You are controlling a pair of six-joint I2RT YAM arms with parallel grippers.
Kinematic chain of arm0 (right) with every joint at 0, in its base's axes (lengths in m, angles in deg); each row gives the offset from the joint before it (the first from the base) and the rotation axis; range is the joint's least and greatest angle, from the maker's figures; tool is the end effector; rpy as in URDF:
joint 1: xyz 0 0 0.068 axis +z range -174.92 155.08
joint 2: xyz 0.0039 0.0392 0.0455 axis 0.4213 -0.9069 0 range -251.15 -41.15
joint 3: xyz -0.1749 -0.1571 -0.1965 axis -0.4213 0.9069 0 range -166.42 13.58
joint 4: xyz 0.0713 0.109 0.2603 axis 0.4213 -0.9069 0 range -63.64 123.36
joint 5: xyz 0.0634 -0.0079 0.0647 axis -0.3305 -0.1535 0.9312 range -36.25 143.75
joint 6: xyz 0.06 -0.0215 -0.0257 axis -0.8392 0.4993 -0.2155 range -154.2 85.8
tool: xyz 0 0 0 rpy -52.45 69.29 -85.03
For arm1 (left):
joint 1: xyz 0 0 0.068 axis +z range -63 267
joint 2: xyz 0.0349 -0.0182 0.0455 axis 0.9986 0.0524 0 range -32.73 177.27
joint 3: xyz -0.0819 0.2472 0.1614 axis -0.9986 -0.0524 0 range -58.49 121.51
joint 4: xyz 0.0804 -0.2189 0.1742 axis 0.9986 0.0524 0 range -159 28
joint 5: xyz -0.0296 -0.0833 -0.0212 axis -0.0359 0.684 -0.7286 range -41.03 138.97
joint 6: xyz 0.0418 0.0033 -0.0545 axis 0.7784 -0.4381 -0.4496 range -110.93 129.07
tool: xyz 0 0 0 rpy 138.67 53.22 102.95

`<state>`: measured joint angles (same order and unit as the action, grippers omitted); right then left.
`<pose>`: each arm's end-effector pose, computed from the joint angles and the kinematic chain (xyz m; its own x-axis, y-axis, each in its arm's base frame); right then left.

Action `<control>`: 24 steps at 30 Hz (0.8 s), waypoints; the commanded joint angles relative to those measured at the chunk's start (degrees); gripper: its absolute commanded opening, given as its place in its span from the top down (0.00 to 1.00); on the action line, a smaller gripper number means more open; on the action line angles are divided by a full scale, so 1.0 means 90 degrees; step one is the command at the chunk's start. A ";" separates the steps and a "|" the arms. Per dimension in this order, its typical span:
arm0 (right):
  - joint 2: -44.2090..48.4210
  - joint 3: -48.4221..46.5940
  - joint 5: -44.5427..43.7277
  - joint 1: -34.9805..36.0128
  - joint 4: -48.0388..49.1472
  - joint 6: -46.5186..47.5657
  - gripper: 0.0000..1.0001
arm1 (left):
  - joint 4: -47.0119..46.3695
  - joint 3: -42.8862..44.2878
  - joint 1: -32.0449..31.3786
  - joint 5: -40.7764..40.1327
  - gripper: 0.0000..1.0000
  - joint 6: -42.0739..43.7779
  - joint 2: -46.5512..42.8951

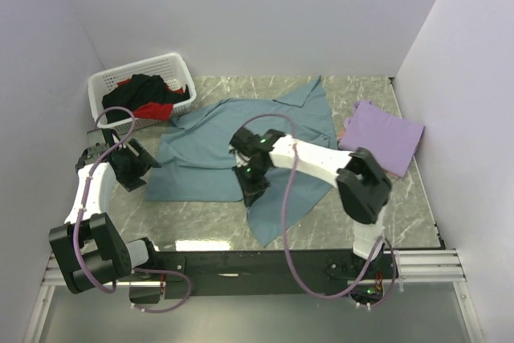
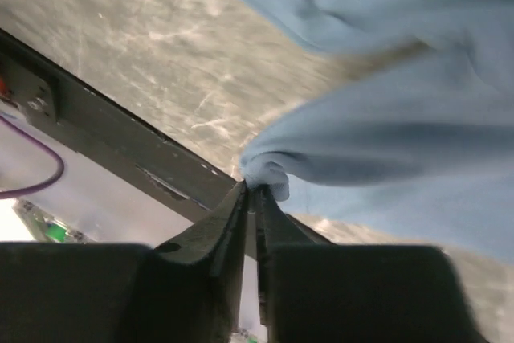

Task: Fold and stack the t-shirts
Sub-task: Flatten the tshirt out

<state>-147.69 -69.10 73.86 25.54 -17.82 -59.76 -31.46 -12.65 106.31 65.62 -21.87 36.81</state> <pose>0.2492 0.3320 0.2209 -0.8917 -0.4437 -0.0895 -0.4388 0.7990 0.4112 0.2451 0.0689 0.2256 -0.6135 -0.7369 -0.2837 -0.5854 0.6656 -0.4629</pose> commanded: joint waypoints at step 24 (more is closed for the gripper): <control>0.1165 0.2097 -0.0800 0.1414 0.0931 -0.1046 0.45 | -0.0187 -0.0192 0.0032 0.0241 0.20 -0.0039 -0.0178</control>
<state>-135.91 -48.62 69.30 37.23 -10.94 -67.43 -31.84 -14.25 106.31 67.13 -21.91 36.81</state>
